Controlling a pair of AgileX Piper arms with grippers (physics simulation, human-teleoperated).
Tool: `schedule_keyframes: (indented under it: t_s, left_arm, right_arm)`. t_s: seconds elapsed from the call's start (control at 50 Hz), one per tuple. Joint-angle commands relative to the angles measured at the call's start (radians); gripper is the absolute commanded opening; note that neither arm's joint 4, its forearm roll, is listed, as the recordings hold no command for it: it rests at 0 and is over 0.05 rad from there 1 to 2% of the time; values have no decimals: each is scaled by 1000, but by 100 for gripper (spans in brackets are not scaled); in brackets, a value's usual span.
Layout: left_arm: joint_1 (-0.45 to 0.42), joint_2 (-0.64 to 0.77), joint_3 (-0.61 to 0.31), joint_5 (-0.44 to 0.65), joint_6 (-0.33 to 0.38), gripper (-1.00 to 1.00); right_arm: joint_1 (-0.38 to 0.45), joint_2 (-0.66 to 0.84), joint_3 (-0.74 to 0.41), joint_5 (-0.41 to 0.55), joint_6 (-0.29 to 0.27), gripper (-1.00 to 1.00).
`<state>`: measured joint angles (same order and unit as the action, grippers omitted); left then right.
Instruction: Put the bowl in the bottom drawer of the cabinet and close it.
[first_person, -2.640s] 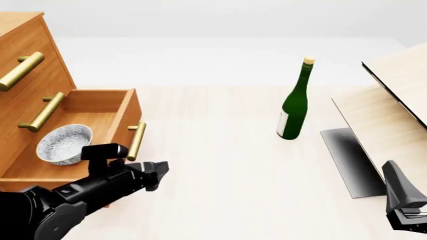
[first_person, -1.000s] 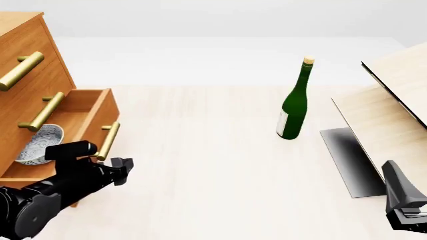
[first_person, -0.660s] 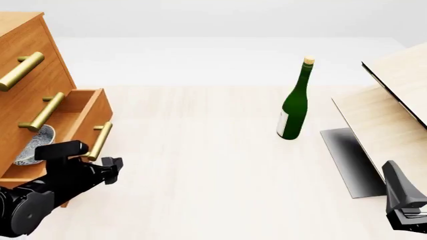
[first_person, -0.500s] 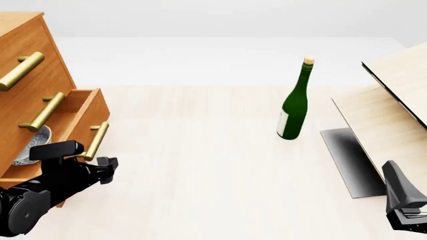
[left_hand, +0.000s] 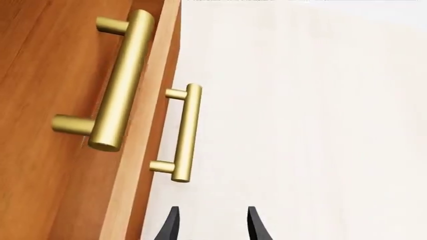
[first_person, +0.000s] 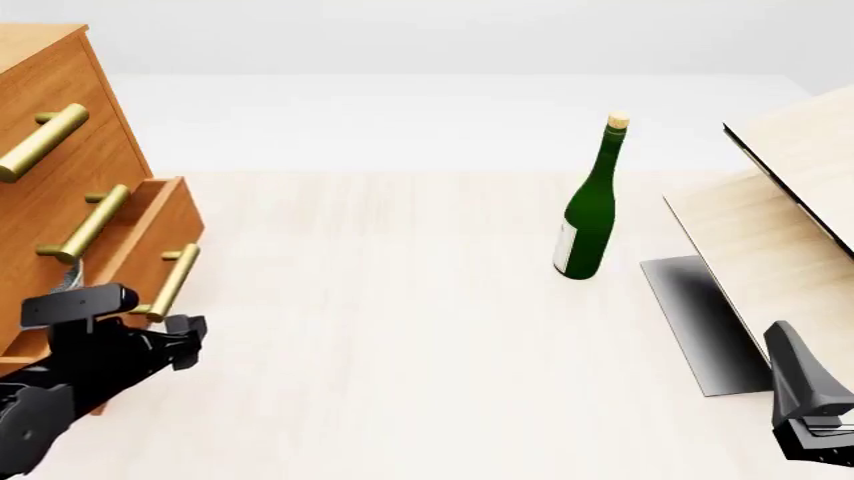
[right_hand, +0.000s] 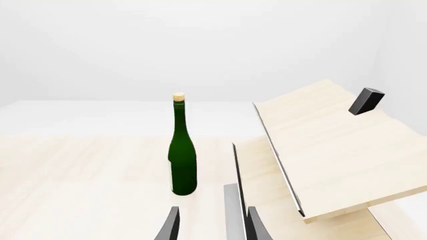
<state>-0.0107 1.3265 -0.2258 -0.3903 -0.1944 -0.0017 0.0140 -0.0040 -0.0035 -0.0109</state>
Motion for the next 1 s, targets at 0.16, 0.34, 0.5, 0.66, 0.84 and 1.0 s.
schedule_keyframes:
  t_s: [0.16, 0.34, 0.5, 0.66, 0.84, 1.0]
  left_arm:
    - [101, 2, 22, -10, 37, 100]
    - [132, 10, 28, -22, 52, 100]
    - [151, 24, 28, -33, 59, 100]
    - [170, 34, 22, -37, 51, 100]
    - [192, 82, 8, -43, 12, 100]
    - [232, 105, 7, -55, 18, 100]
  right_arm:
    - [0, 0, 0, 0, 0, 100]
    - [0, 0, 0, 0, 0, 100]
    - [0, 0, 0, 0, 0, 100]
    - [0, 0, 0, 0, 0, 100]
    - [0, 0, 0, 0, 0, 100]
    - [0, 0, 0, 0, 0, 100]
